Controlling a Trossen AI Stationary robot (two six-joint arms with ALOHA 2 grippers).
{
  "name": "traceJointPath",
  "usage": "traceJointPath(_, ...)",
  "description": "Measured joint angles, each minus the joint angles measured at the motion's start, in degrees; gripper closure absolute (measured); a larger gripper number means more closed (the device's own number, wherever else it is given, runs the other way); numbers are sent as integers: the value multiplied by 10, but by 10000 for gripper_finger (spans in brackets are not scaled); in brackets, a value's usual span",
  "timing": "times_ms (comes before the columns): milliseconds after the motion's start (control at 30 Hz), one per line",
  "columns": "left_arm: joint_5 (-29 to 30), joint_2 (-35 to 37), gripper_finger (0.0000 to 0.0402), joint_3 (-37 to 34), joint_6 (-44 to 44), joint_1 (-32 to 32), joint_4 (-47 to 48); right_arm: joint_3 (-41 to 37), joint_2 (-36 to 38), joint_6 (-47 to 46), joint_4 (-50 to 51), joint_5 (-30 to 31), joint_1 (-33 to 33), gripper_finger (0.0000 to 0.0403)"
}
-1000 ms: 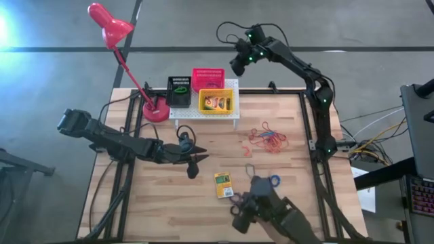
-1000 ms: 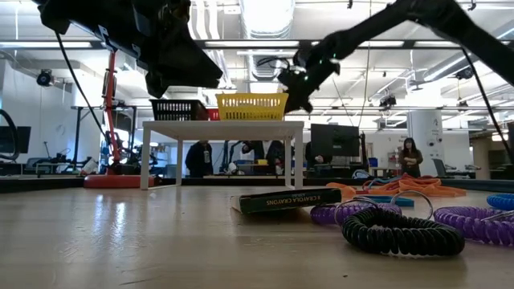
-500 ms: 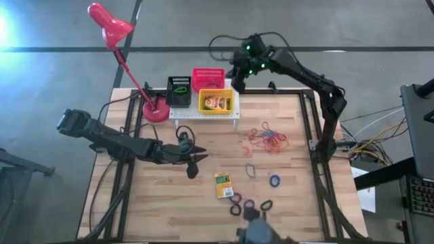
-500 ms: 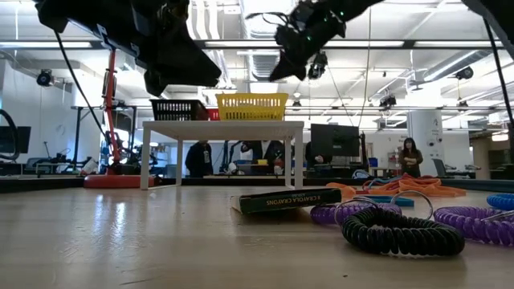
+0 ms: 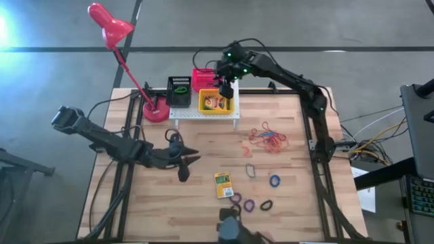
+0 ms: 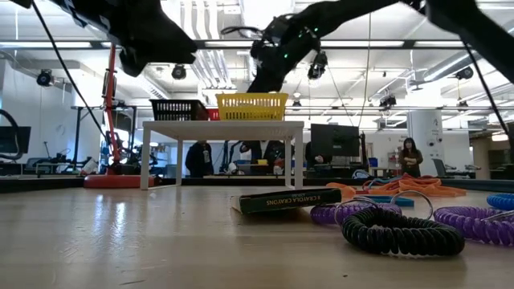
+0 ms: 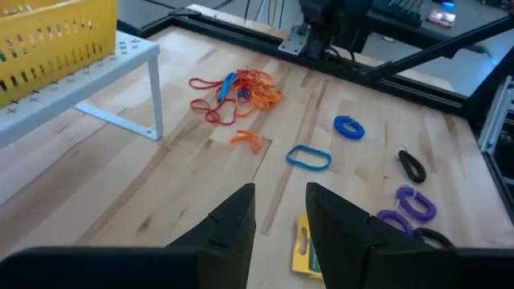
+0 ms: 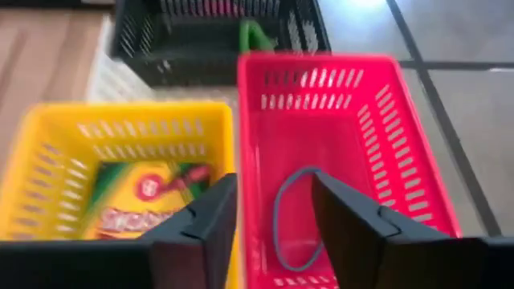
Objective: Pick & Place Office Desk Supplies
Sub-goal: Adjust the bins on the shelf
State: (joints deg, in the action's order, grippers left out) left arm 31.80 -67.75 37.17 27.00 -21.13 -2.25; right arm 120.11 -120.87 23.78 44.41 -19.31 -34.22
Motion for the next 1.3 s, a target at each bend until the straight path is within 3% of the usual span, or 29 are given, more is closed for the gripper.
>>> traceJointPath(167,12,1,284,0,1,-17,0,67,-54,33,80,-19,3,223)
traceJointPath(333,13,1,284,0,1,-18,0,123,-91,37,136,-19,3,236)
traceJointPath(767,15,1,284,0,1,-18,6,144,-83,33,182,-20,13,385)
traceJointPath(1300,17,1,284,0,3,-18,9,143,-73,-28,227,-17,22,374)
